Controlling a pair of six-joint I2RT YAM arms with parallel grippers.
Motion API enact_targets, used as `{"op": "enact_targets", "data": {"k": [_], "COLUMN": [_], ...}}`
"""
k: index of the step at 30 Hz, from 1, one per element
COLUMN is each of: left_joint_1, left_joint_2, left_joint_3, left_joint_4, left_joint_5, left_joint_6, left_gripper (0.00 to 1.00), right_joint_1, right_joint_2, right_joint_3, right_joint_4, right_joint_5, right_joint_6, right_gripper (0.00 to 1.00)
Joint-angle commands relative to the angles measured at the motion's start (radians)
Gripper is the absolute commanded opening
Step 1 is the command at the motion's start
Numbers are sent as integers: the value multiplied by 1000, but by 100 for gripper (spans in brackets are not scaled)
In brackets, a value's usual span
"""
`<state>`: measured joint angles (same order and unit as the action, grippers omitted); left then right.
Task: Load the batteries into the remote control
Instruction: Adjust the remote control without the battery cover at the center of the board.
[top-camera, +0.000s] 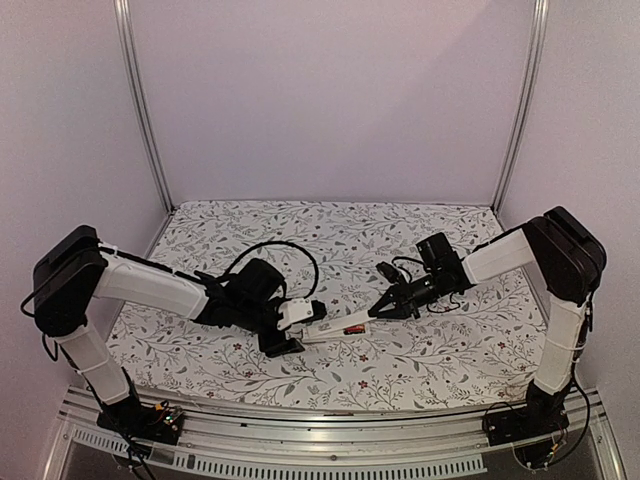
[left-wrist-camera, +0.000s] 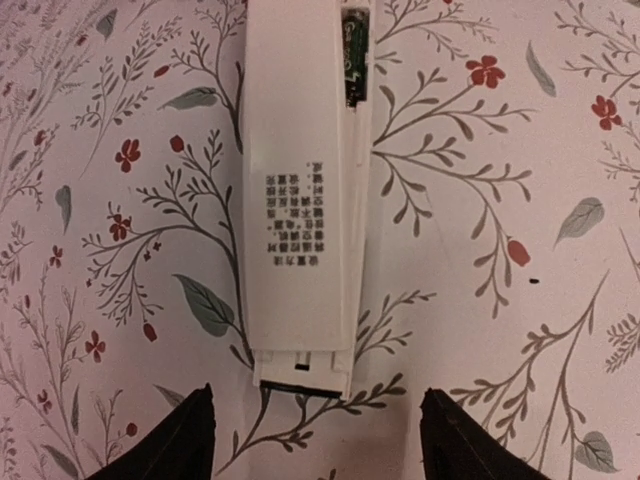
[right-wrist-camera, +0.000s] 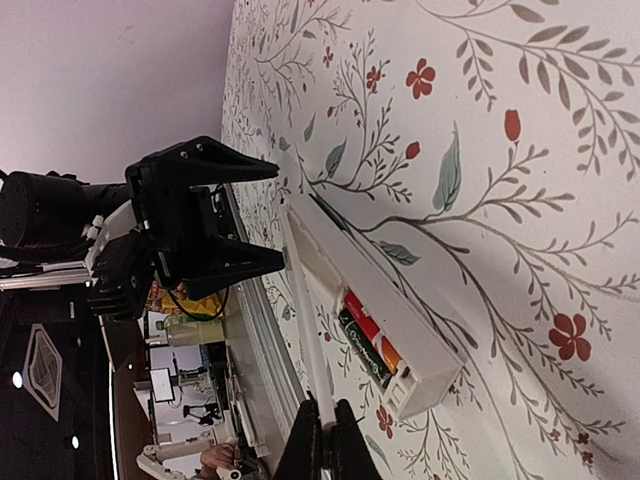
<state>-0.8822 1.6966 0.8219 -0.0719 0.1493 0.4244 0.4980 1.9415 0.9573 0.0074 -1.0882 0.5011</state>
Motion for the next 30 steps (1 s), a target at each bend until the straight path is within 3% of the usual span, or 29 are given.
{"op": "enact_targets", "data": {"k": [1, 16, 27, 30], "left_joint_1": [18, 27, 79, 84], "left_joint_2": [30, 51, 113, 130], "left_joint_3": [8, 36, 99, 119], "left_joint_4": [-6, 17, -14, -32], "left_joint_5": [15, 34, 105, 157], "left_joint_6": [25, 61, 145, 147], "left_gripper": [70, 71, 82, 77], "right_joint_1": [20, 24, 25, 25], "right_joint_2": [24, -8, -47, -58], "right_joint_3": [3, -58, -57, -40], "right_joint_4": [34, 75, 82, 56], "right_joint_5": [36, 113, 112, 113], "right_joint_6": [44, 111, 128, 115], "right_gripper": [0, 0, 0, 0]}}
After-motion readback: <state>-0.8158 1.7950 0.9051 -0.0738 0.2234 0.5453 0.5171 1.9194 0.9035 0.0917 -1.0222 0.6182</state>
